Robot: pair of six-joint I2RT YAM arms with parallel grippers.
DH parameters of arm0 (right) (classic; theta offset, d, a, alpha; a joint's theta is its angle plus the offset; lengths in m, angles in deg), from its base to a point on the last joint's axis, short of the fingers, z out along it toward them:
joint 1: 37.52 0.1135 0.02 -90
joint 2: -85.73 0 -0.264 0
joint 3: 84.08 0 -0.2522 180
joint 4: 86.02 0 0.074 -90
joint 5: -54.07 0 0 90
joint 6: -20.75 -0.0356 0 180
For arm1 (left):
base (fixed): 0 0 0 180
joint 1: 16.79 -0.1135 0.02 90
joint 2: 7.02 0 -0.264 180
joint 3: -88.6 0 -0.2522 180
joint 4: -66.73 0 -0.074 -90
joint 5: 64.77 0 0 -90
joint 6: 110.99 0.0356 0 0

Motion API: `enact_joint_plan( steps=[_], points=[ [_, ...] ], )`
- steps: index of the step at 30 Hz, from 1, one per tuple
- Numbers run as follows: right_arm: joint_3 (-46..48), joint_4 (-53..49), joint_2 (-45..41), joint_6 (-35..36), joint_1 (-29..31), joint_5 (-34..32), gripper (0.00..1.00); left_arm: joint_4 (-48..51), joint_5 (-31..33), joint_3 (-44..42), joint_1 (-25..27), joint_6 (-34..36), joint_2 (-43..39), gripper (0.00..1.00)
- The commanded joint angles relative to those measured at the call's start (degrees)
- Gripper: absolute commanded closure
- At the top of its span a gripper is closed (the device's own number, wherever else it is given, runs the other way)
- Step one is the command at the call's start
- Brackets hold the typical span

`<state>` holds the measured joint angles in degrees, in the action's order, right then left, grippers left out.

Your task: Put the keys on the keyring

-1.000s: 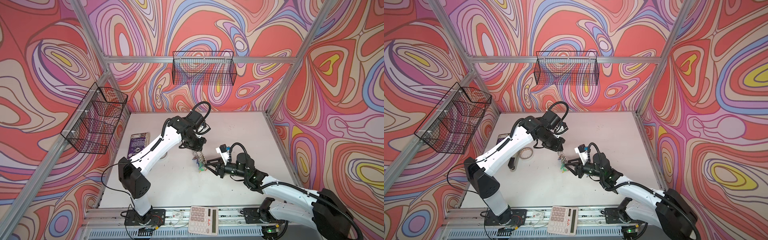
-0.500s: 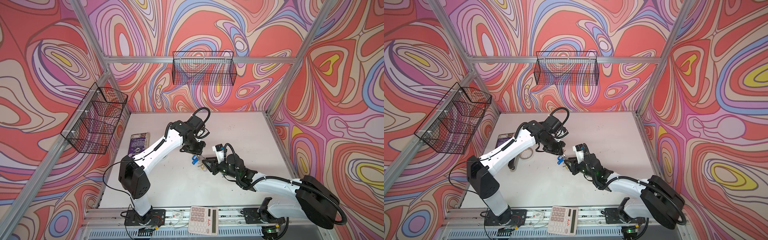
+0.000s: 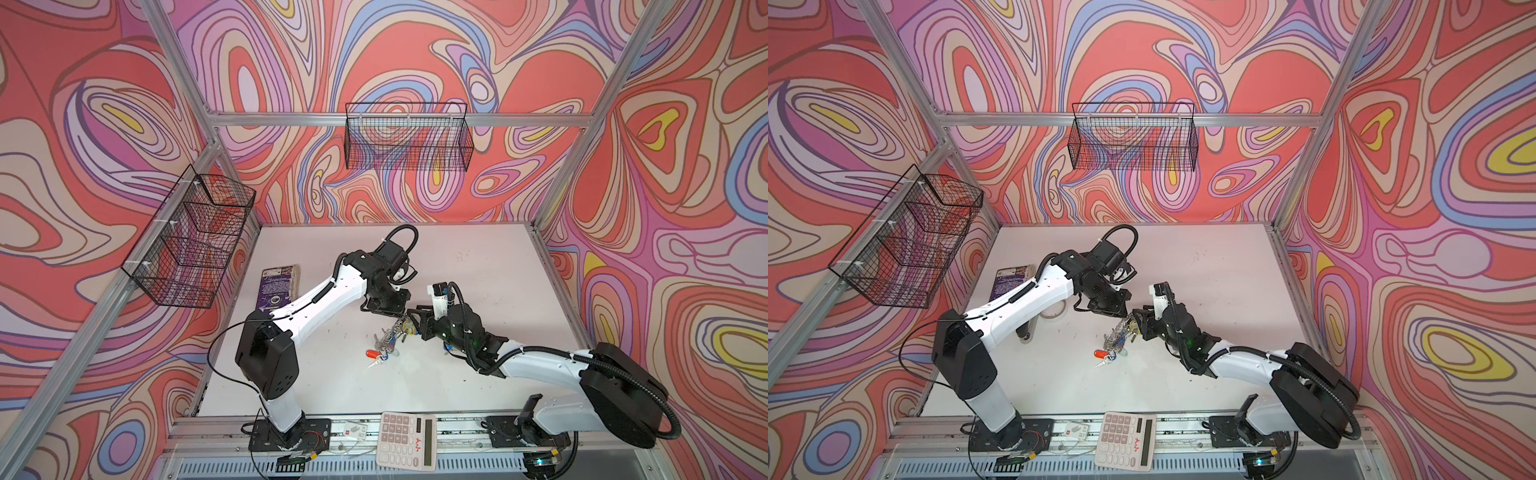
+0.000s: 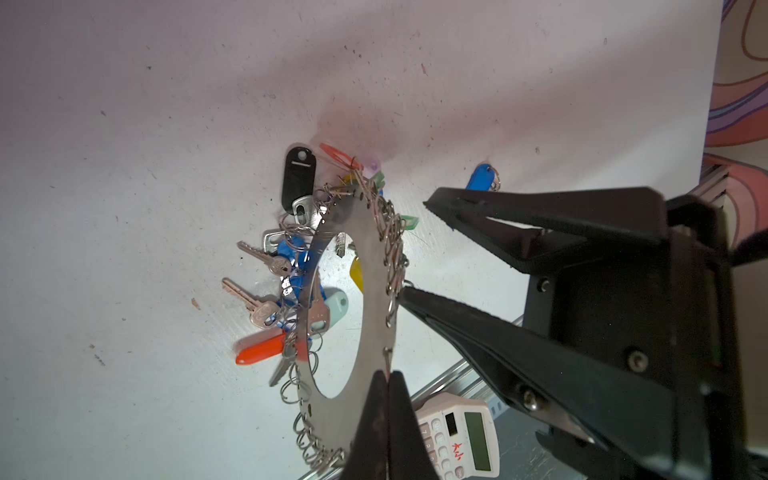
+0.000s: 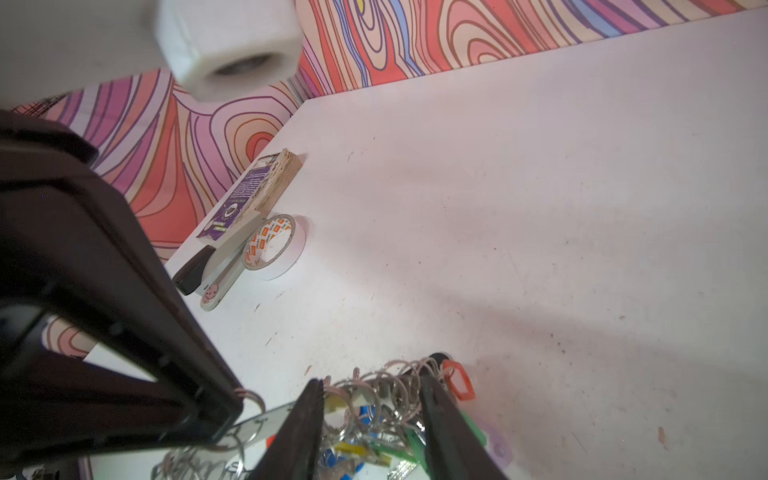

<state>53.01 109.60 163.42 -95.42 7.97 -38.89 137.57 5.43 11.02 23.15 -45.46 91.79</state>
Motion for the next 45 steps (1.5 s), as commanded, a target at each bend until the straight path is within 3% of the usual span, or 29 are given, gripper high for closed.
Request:
enact_joint_plan(
  steps=[1,6,13,26,32,45],
  points=[
    [1.5,3.2,-1.5,0.7,0.1,-2.1,0.59,-3.0,-1.3,-2.9,-0.6,-3.9,-2.2,1.0],
    [5.6,3.3,-8.4,1.4,0.2,-2.3,0.59,-4.7,-1.6,-4.6,-1.4,-8.9,-3.6,1.0],
    [6.5,1.2,-10.5,5.8,4.4,-3.7,0.59,-4.5,-0.1,-3.6,-1.4,-13.1,-5.4,1.0],
    [2.1,3.7,-3.0,12.8,11.4,-10.6,0.48,-2.9,5.2,-2.8,-1.1,-20.0,-7.2,1.0],
    [0.3,6.0,0.5,14.1,13.4,-15.8,0.5,-1.6,7.0,-1.8,-0.6,-21.7,-7.1,1.0],
    [-1.6,10.7,5.1,16.5,15.5,-19.8,0.52,0.0,7.5,-0.3,0.7,-24.4,-6.0,1.0]
  ],
)
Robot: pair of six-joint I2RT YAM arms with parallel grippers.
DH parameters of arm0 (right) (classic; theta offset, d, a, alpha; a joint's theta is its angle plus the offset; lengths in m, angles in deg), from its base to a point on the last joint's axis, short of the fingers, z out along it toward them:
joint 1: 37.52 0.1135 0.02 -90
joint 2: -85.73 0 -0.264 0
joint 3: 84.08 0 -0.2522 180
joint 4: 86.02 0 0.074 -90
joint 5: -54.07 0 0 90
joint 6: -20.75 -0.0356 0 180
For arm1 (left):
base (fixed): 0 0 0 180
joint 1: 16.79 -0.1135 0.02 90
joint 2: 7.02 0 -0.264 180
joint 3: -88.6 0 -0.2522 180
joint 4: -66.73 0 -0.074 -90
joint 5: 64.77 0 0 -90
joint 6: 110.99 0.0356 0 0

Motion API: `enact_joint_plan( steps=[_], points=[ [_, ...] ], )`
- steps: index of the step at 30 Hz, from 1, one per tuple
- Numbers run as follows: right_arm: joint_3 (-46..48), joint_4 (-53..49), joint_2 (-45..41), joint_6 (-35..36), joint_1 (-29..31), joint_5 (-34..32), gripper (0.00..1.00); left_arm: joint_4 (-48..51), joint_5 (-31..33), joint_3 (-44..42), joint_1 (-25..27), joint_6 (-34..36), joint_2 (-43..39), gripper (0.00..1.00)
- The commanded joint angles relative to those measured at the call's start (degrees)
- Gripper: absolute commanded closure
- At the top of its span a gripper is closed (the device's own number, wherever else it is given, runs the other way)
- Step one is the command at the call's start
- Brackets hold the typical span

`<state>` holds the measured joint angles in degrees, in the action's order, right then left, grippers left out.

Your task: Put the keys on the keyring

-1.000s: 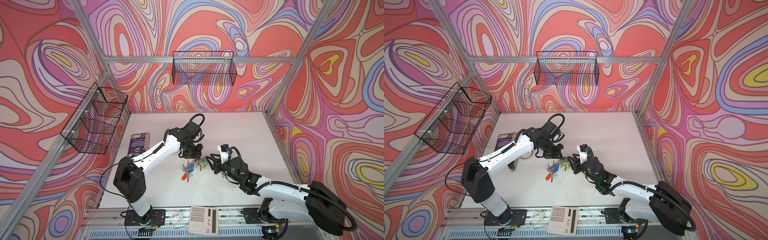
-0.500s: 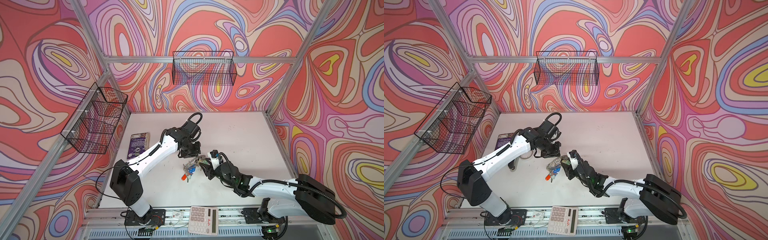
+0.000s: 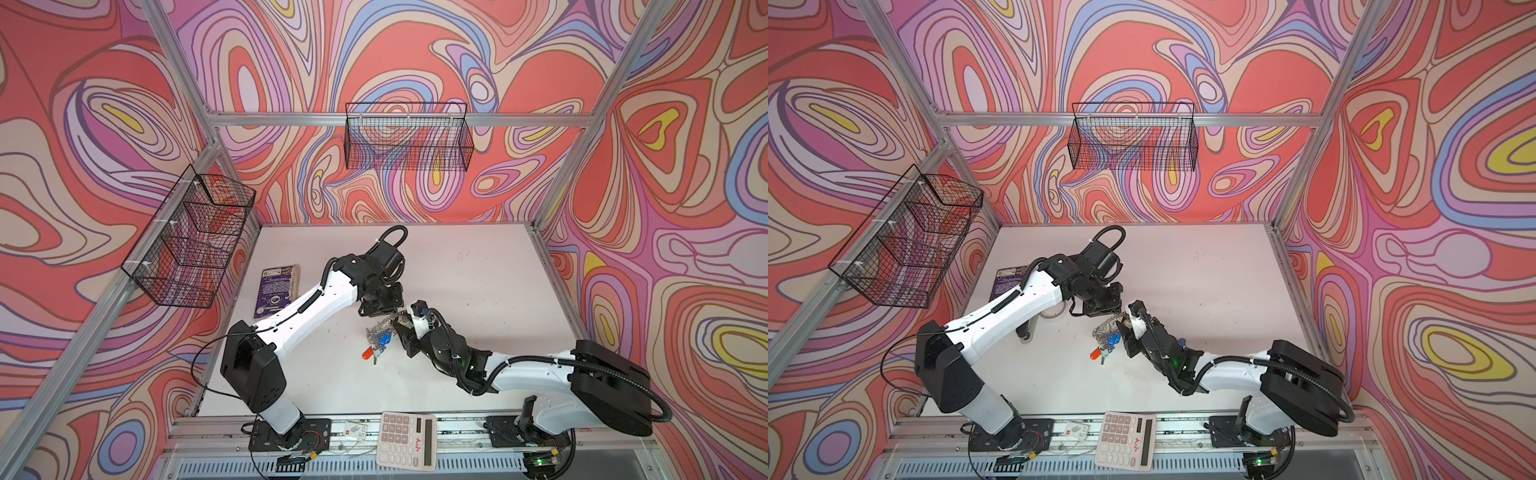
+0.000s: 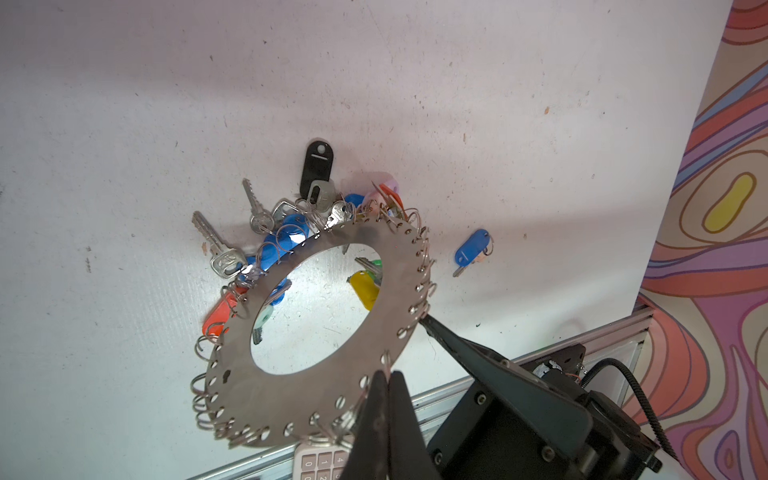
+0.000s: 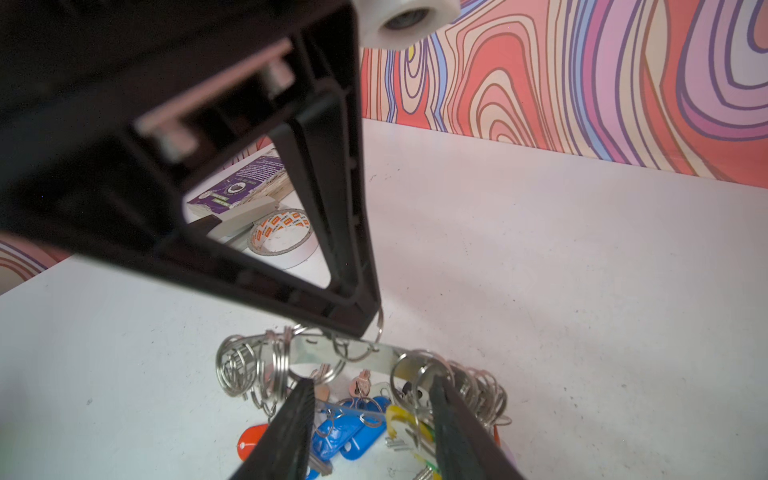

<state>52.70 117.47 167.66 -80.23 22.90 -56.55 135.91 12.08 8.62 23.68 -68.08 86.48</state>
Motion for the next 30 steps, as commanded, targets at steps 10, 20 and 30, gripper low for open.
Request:
enact_joint_plan(
  steps=[10,20,30],
  points=[
    [-1.5,6.2,2.1,3.4,1.8,-5.9,0.58,2.5,0.9,2.5,1.3,-2.7,0.3,1.0],
    [-2.8,6.9,5.0,4.5,2.3,-6.0,0.76,3.4,0.3,3.3,2.0,-3.0,0.9,1.0],
    [-3.4,6.4,5.7,6.8,3.3,-6.6,1.0,4.4,0.8,2.9,2.1,-2.7,1.9,0.98]
  ],
)
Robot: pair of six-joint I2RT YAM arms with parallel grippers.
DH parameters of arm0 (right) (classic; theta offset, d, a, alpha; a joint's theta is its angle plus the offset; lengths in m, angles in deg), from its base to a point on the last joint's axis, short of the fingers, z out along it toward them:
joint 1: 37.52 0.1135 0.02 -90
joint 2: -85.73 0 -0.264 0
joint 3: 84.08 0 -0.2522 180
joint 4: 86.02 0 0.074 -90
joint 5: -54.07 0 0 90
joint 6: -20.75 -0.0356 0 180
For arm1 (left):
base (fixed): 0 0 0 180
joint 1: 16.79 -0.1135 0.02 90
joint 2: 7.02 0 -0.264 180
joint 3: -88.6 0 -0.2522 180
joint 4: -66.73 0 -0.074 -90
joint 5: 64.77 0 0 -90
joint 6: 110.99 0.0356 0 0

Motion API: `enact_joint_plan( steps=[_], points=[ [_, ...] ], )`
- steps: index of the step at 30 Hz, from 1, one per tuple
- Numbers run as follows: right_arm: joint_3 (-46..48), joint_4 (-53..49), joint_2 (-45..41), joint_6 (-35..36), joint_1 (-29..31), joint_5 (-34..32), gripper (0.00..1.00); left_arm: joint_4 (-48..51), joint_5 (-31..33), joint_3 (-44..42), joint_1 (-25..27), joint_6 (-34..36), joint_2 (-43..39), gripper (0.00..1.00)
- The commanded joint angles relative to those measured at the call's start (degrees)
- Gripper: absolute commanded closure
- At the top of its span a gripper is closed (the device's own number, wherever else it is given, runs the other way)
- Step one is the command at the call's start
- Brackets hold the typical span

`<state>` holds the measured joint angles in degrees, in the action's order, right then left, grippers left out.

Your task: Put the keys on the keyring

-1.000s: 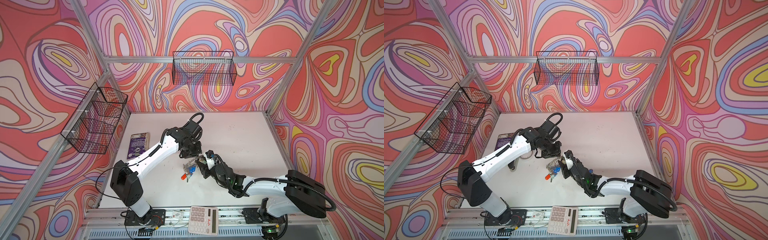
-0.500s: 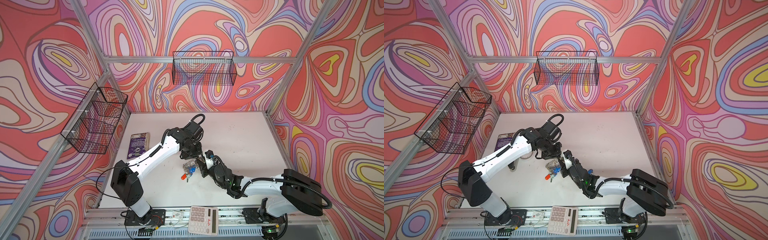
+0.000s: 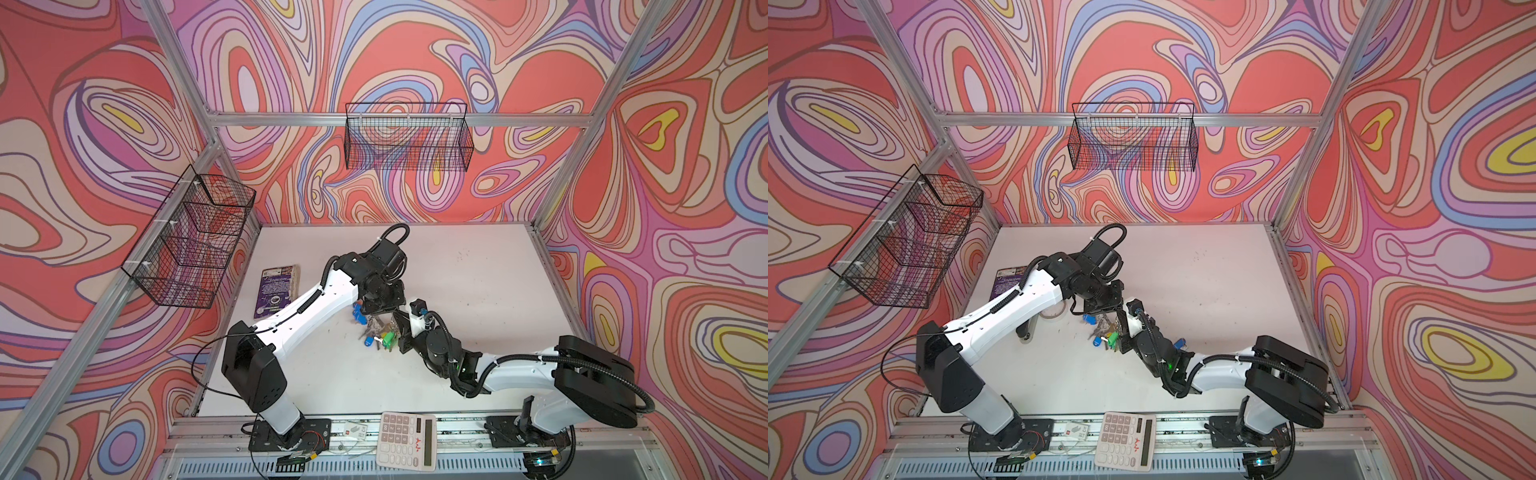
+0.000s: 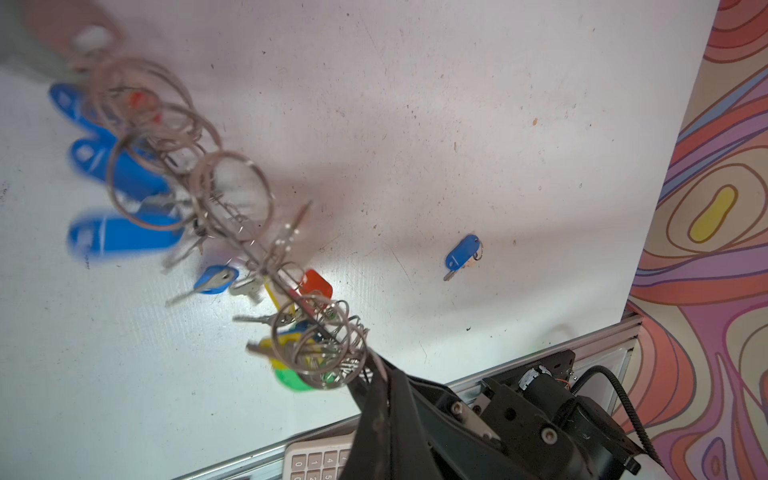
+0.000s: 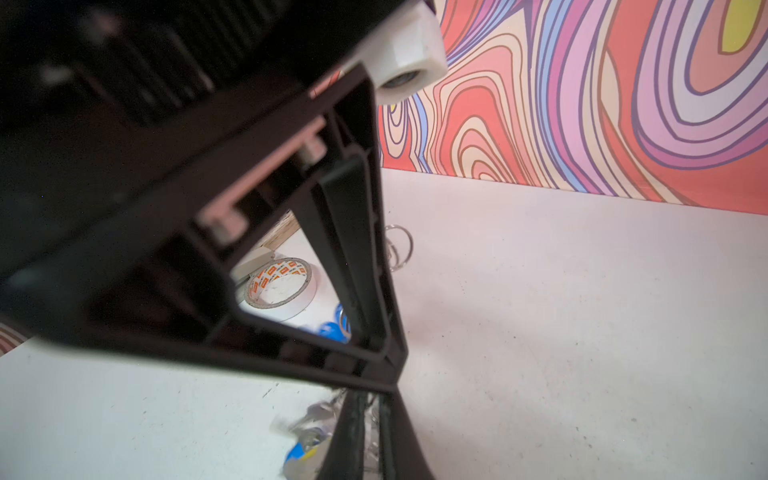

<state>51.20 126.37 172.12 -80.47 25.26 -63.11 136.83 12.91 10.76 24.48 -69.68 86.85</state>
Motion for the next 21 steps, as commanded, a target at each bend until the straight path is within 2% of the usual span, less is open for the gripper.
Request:
enact_joint_plan(
  steps=[1,7,15,18,21],
  points=[
    [-1.9,-2.8,1.2,7.1,1.0,-0.1,1.0,3.5,0.3,0.8,1.3,-1.1,1.5,0.98],
    [-1.5,-5.5,0.2,7.8,1.4,2.0,1.0,3.8,2.7,1.8,0.9,0.9,1.6,0.91],
    [2.7,-4.4,-2.5,13.7,1.2,8.1,1.0,1.6,2.8,3.1,-1.9,4.2,-0.9,0.81],
    [5.3,-0.6,-3.7,17.4,1.1,11.5,1.0,-1.1,3.7,2.3,-2.8,8.3,-3.5,0.74],
    [5.6,-1.2,-4.7,17.6,-1.3,16.0,1.0,-5.5,5.5,-1.0,-4.1,14.3,-7.1,0.69]
  ],
)
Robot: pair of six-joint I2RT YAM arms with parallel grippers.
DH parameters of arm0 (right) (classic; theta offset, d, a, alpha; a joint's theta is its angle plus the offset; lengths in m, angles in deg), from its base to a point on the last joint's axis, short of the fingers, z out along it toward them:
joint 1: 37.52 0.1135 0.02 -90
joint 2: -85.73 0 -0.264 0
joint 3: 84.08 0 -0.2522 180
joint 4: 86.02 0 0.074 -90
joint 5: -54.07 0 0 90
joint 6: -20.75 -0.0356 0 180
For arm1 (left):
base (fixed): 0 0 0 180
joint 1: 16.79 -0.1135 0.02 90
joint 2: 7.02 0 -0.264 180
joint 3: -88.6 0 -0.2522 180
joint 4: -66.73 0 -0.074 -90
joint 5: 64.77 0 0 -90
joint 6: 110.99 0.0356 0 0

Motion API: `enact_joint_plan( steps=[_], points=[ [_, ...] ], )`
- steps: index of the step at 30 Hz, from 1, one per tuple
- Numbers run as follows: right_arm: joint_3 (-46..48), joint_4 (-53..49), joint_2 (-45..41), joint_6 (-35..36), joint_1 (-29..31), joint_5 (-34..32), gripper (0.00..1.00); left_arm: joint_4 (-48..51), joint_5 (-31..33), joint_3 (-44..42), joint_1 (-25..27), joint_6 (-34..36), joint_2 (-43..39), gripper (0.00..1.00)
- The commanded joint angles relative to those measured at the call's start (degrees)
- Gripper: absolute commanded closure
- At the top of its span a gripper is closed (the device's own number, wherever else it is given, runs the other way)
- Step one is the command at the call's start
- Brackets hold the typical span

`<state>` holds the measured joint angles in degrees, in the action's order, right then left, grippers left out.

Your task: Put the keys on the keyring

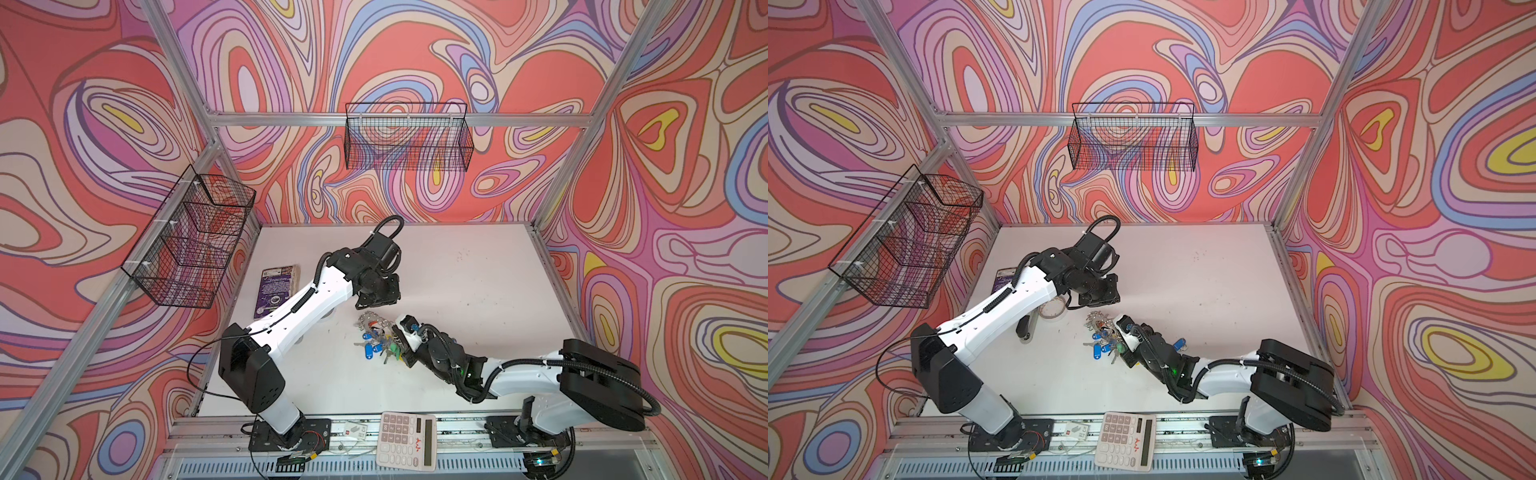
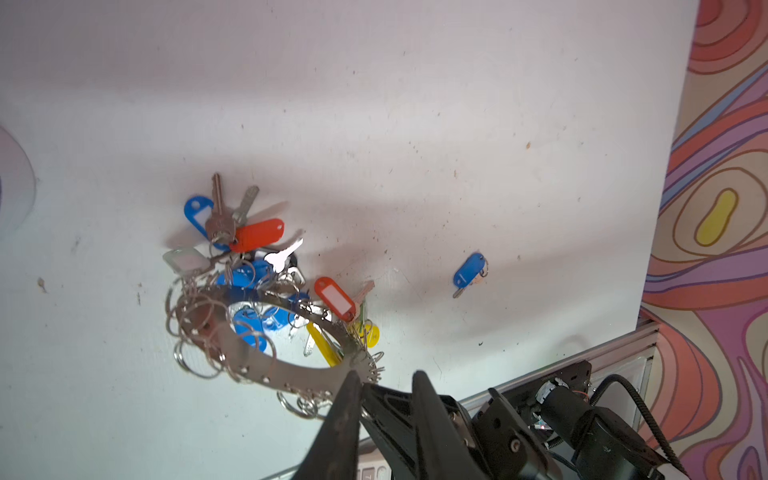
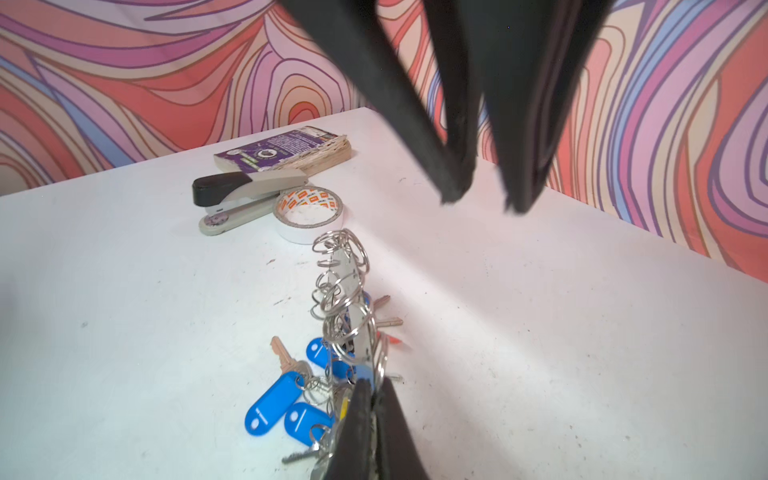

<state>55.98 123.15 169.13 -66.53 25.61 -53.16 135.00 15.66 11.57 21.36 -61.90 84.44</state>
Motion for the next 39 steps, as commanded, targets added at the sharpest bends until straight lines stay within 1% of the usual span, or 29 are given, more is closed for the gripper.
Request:
enact_joint_plan(
  steps=[1,3,7,10,11,12,14,15,17,18,19,20,21,22,24,25,26,27,30,31,33,34,35,39],
  points=[
    [0.8,1.9,-1.9,3.4,-3.1,8.4,1.0,-5.9,3.3,-3.7,-1.7,8.9,-6.3,0.67],
    [0.9,3.0,-2.4,3.4,-5.2,11.9,1.0,-10.9,3.3,-8.4,-3.5,13.8,-10.0,0.68],
    [-0.7,2.0,-2.1,6.1,-8.2,17.5,1.0,-19.7,0.3,-16.5,-5.7,24.5,-17.0,0.68],
    [-0.9,3.0,-2.2,7.0,-11.0,22.4,1.0,-24.4,3.2,-21.6,-6.0,31.2,-21.3,0.7],
    [-0.7,3.7,-2.2,7.5,-12.0,24.1,1.0,-24.2,1.9,-22.4,-6.4,33.9,-22.6,0.64],
    [-0.6,4.0,-2.3,8.2,-12.6,25.2,1.0,-25.9,1.0,-23.5,-6.7,35.7,-23.6,0.57],
    [-0.6,3.6,-2.9,9.5,-14.0,28.0,1.0,-30.7,-3.1,-26.4,-7.1,41.2,-25.2,0.21],
    [-0.8,3.2,-3.1,9.8,-14.7,29.4,1.0,-33.1,-3.9,-28.1,-7.1,44.5,-25.9,0.14],
    [-1.5,1.9,-3.6,10.3,-16.3,31.9,1.0,-38.8,-5.7,-32.6,-7.1,52.9,-27.9,0.13],
    [-1.8,1.3,-3.8,10.6,-16.9,33.0,1.0,-41.7,-6.8,-34.3,-7.4,56.1,-28.8,0.12],
    [-2.2,0.8,-4.1,10.7,-17.7,34.3,1.0,-44.8,-7.9,-36.2,-8.0,58.9,-29.4,0.12],
    [-2.4,0.5,-4.4,10.7,-18.7,35.5,1.0,-47.0,-8.6,-37.4,-8.7,61.0,-29.3,0.15],
    [-2.6,0.4,-4.7,10.8,-19.4,36.4,1.0,-47.4,-10.0,-37.5,-9.6,62.7,-28.9,0.18],
    [-2.9,0.2,-5.1,10.7,-20.1,37.5,1.0,-46.9,-13.0,-37.2,-10.9,64.4,-28.1,0.19],
    [-3.8,-0.6,-5.5,10.7,-21.6,40.2,1.0,-46.3,-17.1,-35.5,-13.6,65.3,-26.0,0.31],
    [-4.5,-1.4,-5.6,10.9,-22.0,41.3,1.0,-44.0,-20.7,-33.7,-14.6,66.9,-24.8,0.35],
    [-5.3,-2.8,-5.7,11.3,-22.2,42.0,1.0,-40.7,-25.1,-32.1,-15.4,70.2,-23.8,0.35],
    [-5.8,-3.7,-5.6,11.7,-22.1,42.5,1.0,-37.7,-27.5,-30.8,-15.8,73.4,-23.0,0.36],
    [-6.6,-5.3,-6.2,11.9,-22.3,44.1,1.0,-29.1,-32.3,-27.2,-16.0,85.3,-20.7,0.44],
    [-6.6,-5.4,-6.4,11.8,-22.4,44.3,1.0,-27.0,-33.2,-26.4,-16.0,88.7,-19.7,0.5],
    [-6.7,-5.9,-6.8,11.8,-22.4,44.9,1.0,-24.4,-35.1,-24.2,-16.1,92.8,-17.4,0.63],
    [-6.8,-6.3,-6.9,11.9,-22.4,45.1,1.0,-23.3,-36.7,-22.9,-16.3,94.2,-16.0,0.67],
    [-6.9,-6.7,-6.9,12.1,-22.5,45.3,1.0,-22.1,-37.8,-21.7,-16.4,95.1,-14.9,0.68],
    [-7.4,-8.9,-7.9,12.7,-22.8,46.4,1.0,-15.1,-41.5,-15.7,-16.4,101.1,-10.1,0.67]
  ],
)
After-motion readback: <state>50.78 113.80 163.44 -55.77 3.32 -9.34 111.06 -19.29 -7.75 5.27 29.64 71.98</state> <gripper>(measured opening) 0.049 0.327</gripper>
